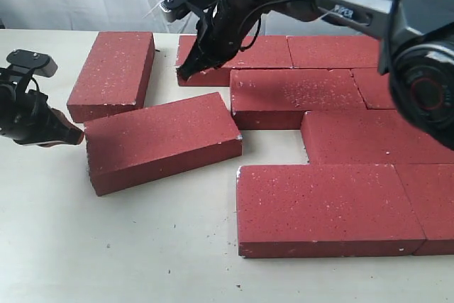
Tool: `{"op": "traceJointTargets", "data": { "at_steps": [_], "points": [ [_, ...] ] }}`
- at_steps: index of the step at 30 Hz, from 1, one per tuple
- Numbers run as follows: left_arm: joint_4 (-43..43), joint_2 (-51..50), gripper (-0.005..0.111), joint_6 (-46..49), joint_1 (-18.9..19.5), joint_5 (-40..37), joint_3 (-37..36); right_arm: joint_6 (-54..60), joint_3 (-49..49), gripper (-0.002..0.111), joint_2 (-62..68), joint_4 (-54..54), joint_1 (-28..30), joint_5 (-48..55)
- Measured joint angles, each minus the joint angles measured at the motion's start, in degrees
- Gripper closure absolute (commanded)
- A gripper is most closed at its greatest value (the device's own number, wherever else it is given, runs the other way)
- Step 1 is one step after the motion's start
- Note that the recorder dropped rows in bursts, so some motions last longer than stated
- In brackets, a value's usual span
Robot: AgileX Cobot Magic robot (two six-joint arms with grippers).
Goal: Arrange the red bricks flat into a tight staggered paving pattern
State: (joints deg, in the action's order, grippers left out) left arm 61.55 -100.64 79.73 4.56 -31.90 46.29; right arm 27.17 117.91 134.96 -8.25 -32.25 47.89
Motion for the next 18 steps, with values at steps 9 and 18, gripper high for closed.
{"op": "traceJointTargets", "data": {
  "at_steps": [9,18],
  "points": [
    [-0.4,0.0,0.106,0.0,0.0,-0.1,0.0,0.1,8.0,0.109,7.8,0.5,0.0,3.4],
    [0.1,0.0,0.106,0.0,0.0,0.8,0.0,0.2,8.2,0.109,8.6,2.1,0.0,10.5]
  ]
}}
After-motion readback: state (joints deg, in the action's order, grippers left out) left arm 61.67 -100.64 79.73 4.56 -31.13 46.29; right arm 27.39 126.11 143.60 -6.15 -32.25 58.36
